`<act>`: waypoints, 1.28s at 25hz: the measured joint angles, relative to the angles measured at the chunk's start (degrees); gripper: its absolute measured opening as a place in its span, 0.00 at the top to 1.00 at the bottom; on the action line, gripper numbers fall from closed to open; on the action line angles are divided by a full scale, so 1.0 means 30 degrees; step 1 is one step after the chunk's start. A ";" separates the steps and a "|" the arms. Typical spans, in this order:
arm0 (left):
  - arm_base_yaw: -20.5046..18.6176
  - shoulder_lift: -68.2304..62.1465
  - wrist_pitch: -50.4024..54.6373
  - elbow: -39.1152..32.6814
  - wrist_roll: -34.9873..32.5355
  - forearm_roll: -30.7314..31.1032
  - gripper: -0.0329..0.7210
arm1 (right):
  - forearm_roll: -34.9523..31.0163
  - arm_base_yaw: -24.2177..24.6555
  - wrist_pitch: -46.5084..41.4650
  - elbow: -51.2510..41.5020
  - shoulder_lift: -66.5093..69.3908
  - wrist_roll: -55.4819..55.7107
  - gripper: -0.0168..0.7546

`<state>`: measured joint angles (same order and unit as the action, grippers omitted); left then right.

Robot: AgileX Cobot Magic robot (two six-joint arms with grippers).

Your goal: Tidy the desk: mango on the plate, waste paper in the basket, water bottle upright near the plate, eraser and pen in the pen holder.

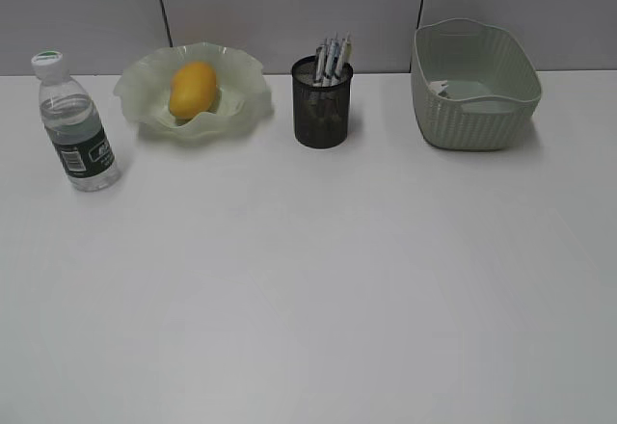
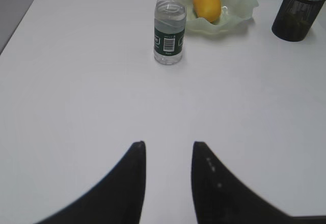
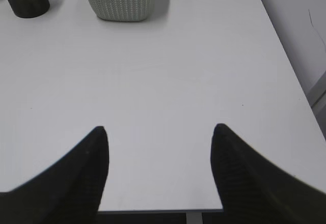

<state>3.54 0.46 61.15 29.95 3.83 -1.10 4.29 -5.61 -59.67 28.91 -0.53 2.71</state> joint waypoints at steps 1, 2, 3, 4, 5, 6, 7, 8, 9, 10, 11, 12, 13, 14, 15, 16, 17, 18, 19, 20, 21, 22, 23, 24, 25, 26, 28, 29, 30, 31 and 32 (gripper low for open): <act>0.0000 0.0000 0.0000 0.0000 0.0000 0.0000 0.64 | 0.0000 0.0000 0.0000 0.0000 0.0000 0.0000 0.33; 0.0000 0.0000 0.0000 0.0000 0.0000 0.0000 0.64 | 0.0000 0.0000 0.0000 0.0000 0.0000 0.0000 0.33; 0.0000 0.0000 0.0000 0.0000 0.0000 0.0000 0.64 | 0.0000 0.0000 0.0000 0.0000 0.0000 0.0000 0.33; 0.0000 0.0000 0.0000 0.0000 0.0000 0.0000 0.64 | 0.0000 0.0000 0.0000 0.0000 0.0000 0.0000 0.33; 0.0000 0.0000 0.0000 0.0000 0.0000 0.0000 0.64 | 0.0000 0.0000 0.0000 0.0000 0.0000 0.0000 0.33; 0.0000 0.0000 0.0000 0.0000 0.0000 0.0000 0.64 | 0.0000 0.0000 0.0000 0.0000 0.0000 0.0000 0.33; 0.0000 0.0000 0.0000 0.0000 0.0000 0.0000 0.64 | 0.0000 0.0000 0.0000 0.0000 0.0000 0.0000 0.33; 0.0000 0.0000 0.0000 0.0000 0.0000 0.0000 0.64 | 0.0000 0.0000 0.0000 0.0000 0.0000 0.0000 0.33; 0.0000 0.0000 0.0000 0.0000 0.0000 0.0000 0.64 | 0.0000 0.0000 0.0000 0.0000 0.0000 0.0000 0.33; 0.0000 0.0000 0.0000 0.0000 0.0000 0.0000 0.64 | 0.0000 0.0000 0.0000 0.0000 0.0000 0.0000 0.33; 0.0000 0.0000 0.0000 0.0000 0.0000 0.0000 0.64 | 0.0000 0.0000 0.0000 0.0000 0.0000 0.0000 0.33; 0.0000 0.0000 0.0000 0.0000 0.0000 0.0000 0.64 | 0.0000 0.0000 0.0000 0.0000 0.0000 0.0000 0.33; 0.0000 0.0000 0.0000 0.0000 0.0000 0.0000 0.64 | 0.0000 0.0000 0.0000 0.0000 0.0000 0.0000 0.33; 0.0000 0.0000 0.0000 0.0000 0.0000 0.0000 0.64 | 0.0000 0.0000 0.0000 0.0000 0.0000 0.0000 0.33; 0.0000 0.0000 0.0000 0.0000 0.0000 0.0000 0.64 | 0.0000 0.0000 0.0000 0.0000 0.0000 0.0000 0.33; 0.0000 0.0000 0.0000 0.0000 0.0000 0.0000 0.64 | 0.0000 0.0000 0.0000 0.0000 0.0000 0.0000 0.33; 0.0000 0.0000 0.0000 0.0000 0.0000 0.0000 0.64 | 0.0000 0.0000 0.0000 0.0000 0.0000 0.0000 0.33; 0.0000 0.0000 0.0000 0.0000 0.0000 0.0000 0.64 | 0.0000 0.0000 0.0000 0.0000 0.0000 0.0000 0.33; 0.0000 0.0000 0.0000 0.0000 0.0000 0.0000 0.64 | 0.0000 0.0000 0.0000 0.0000 0.0000 0.0000 0.33; 0.0000 0.0000 0.0000 0.0000 0.0000 0.0000 0.64 | 0.0000 0.0000 0.0000 0.0000 0.0000 0.0000 0.33; 0.0000 0.0000 0.0000 0.0000 0.0000 0.0000 0.64 | 0.0000 0.0000 0.0009 0.0000 0.0000 0.0000 0.33; 0.0000 0.0000 0.0000 0.0000 0.0000 0.0000 0.64 | 0.0000 0.0000 0.0009 0.0000 0.0000 0.0000 0.33; 0.0000 0.0000 0.0000 0.0000 0.0000 0.0000 0.64 | 0.0000 0.0000 0.0009 0.0000 0.0000 0.0000 0.33; 0.0000 0.0000 0.0000 0.0000 0.0000 0.0000 0.64 | 0.0000 0.0000 0.0009 0.0000 0.0000 0.0000 0.33; 0.0000 0.0000 0.0000 0.0000 0.0000 0.0000 0.64 | 0.0000 0.0000 0.0009 0.0000 0.0000 0.0000 0.33; 0.0000 0.0000 0.0000 0.0000 0.0000 0.0000 0.64 | 0.0000 0.0000 0.0009 0.0000 0.0000 0.0000 0.33; 0.0000 0.0000 0.0000 0.0000 0.0000 0.0000 0.64 | 0.0000 0.0000 0.0009 0.0000 0.0000 0.0000 0.33; 0.0000 0.0000 0.0000 0.0000 0.0000 0.0000 0.64 | 0.0000 0.0000 0.0009 0.0000 0.0000 0.0000 0.33; 0.0000 0.0000 0.0000 0.0000 0.0000 0.0000 0.64 | 0.0000 0.0000 0.0009 0.0000 0.0000 0.0000 0.33; 0.0000 0.0000 0.0000 0.0000 0.0000 0.0000 0.64 | 0.0000 0.0000 0.0009 0.0000 0.0000 0.0000 0.33; 0.0000 0.0000 0.0000 0.0000 0.0000 0.0000 0.64 | 0.0000 0.0000 0.0009 0.0000 0.0000 0.0000 0.33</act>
<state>3.54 0.46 61.15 29.95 3.83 -1.10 4.29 -5.61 -59.65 28.91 -0.53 2.71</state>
